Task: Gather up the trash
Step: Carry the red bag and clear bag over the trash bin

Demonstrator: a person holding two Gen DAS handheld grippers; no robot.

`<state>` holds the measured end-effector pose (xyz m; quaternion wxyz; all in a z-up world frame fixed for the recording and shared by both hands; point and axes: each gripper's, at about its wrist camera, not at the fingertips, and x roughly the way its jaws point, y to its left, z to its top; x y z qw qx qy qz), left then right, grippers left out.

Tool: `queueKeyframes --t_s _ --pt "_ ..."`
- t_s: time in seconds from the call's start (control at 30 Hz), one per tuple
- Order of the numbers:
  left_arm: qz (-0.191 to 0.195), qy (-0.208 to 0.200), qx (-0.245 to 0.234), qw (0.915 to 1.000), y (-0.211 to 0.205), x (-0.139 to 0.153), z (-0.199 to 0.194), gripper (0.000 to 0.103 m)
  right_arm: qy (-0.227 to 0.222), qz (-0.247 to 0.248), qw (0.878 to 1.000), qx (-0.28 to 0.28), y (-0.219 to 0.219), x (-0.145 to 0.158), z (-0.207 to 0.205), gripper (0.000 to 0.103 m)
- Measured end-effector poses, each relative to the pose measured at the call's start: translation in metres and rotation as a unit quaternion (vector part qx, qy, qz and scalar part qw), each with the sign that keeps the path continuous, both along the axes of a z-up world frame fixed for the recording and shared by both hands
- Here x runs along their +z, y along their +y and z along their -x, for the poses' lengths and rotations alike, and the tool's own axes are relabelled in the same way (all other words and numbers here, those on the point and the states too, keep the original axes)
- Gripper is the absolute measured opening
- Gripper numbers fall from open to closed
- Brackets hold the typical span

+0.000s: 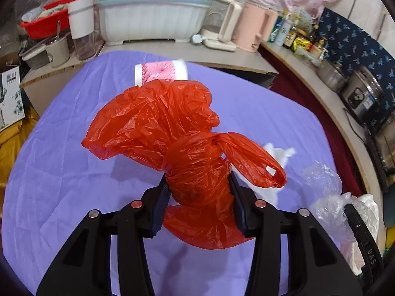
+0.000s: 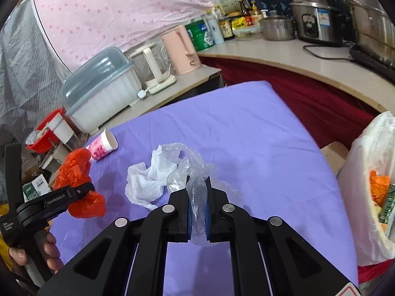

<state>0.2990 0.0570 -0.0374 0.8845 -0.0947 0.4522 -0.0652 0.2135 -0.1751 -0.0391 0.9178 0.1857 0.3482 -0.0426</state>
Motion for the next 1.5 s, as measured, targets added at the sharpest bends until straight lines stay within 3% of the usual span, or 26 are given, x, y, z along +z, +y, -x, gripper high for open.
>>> queueKeyframes --t_s 0.33,0.67,1.07,1.5 --pt "-0.003 -0.053 -0.086 0.9948 -0.066 0.06 0.072 0.043 -0.046 0.004 0.998 -0.043 -0.036 0.052 0.069 0.007" --pt "-0.017 -0.083 -0.171 0.9816 -0.151 0.088 0.138 0.043 -0.074 0.012 0.993 -0.096 -0.094 0.08 0.142 0.007" --pt "-0.03 -0.086 -0.249 0.9643 -0.237 0.087 0.192 0.043 -0.074 0.016 0.985 -0.158 -0.162 0.077 0.206 0.007" --pt "-0.042 -0.071 -0.321 0.9434 -0.317 0.066 0.212 0.043 -0.058 0.006 0.977 -0.207 -0.22 0.054 0.234 0.007"
